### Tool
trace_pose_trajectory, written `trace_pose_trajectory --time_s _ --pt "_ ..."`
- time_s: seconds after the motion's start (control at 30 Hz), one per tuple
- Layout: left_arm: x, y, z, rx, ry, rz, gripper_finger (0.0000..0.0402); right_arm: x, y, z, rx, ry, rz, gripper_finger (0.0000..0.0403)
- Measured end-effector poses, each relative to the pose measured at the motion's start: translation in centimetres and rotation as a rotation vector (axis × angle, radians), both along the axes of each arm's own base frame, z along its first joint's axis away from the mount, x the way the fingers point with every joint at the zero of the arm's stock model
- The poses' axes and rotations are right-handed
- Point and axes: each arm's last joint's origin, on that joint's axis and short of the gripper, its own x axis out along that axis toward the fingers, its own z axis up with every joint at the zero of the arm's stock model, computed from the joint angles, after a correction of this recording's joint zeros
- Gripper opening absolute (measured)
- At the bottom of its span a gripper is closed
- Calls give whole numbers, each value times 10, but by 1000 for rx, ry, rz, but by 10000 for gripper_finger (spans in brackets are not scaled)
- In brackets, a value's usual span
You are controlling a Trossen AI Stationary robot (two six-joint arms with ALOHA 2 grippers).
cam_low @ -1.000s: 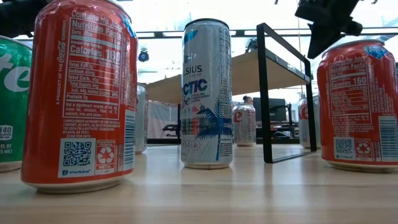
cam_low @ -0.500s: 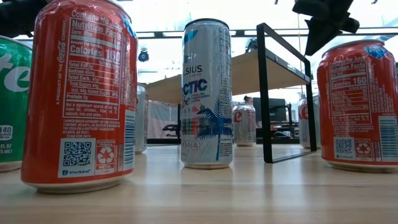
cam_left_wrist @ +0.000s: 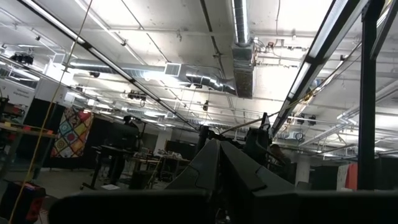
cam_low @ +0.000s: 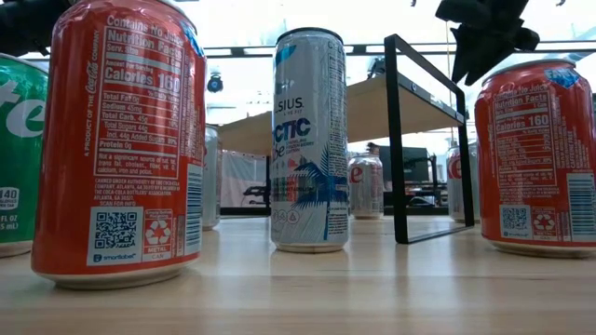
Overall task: Place canned beverage on shelf
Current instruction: Put the middle right silver soda can on the shelf
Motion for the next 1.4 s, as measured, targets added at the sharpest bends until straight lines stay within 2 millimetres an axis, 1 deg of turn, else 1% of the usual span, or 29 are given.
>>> trace_pose_trajectory --time_s 0.1,0.2,0.33,0.53,0.77,1.03,1.27,1.4 --pt "0 0 0 0 0 0 0 0 1 0 31 -5 13 221" --pt "0 0 0 0 0 0 0 1 2 3 63 -18 29 257" --pt "0 0 0 1 1 0 0 1 2 5 68 -33 17 279" --pt "0 0 0 13 6 10 0 6 -3 1 70 -14 -16 282" --pt "0 0 0 17 7 12 0 15 -21 -7 58 52 -56 283" --pt "0 0 0 18 7 13 0 18 -38 -12 143 81 -41 283" --pt "0 0 0 17 7 13 0 18 -40 -13 133 89 -44 283" --pt "0 0 0 18 7 13 0 22 -41 -12 119 59 -28 283"
